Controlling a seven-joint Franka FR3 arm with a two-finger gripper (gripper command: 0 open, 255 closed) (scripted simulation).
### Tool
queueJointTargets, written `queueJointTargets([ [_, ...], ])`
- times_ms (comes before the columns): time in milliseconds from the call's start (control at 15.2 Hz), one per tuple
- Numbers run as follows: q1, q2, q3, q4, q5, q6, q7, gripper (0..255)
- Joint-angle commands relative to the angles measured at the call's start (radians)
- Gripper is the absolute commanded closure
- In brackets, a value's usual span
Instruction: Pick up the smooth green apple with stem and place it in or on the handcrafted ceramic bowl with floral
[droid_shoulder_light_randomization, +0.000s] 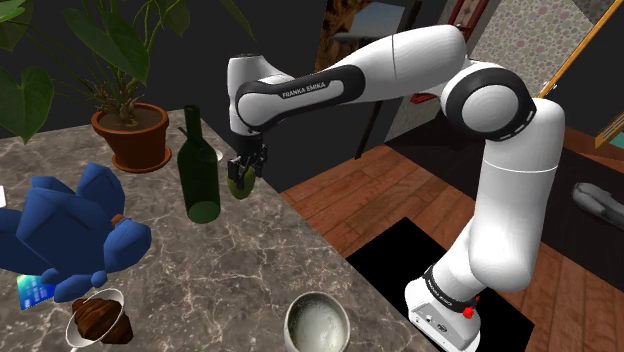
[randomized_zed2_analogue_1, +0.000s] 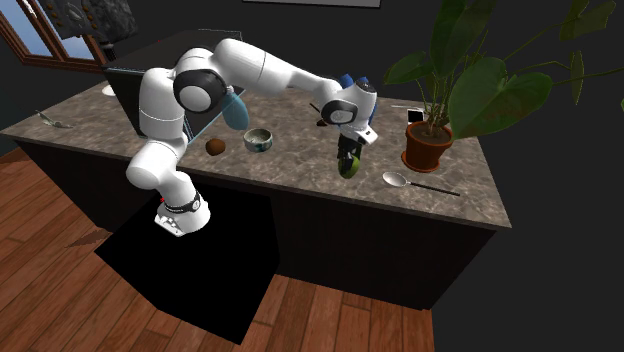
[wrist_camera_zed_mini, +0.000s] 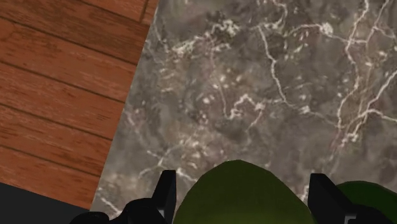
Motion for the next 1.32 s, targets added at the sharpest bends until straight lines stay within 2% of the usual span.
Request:
queueJointTargets([
  [0,0.0,-0.008,0.001,0.009,0.002,-0.017,0.001,255],
  [1254,-0.002,-0.073,0.009,0.173,0.016,-0.245,0.007,255],
])
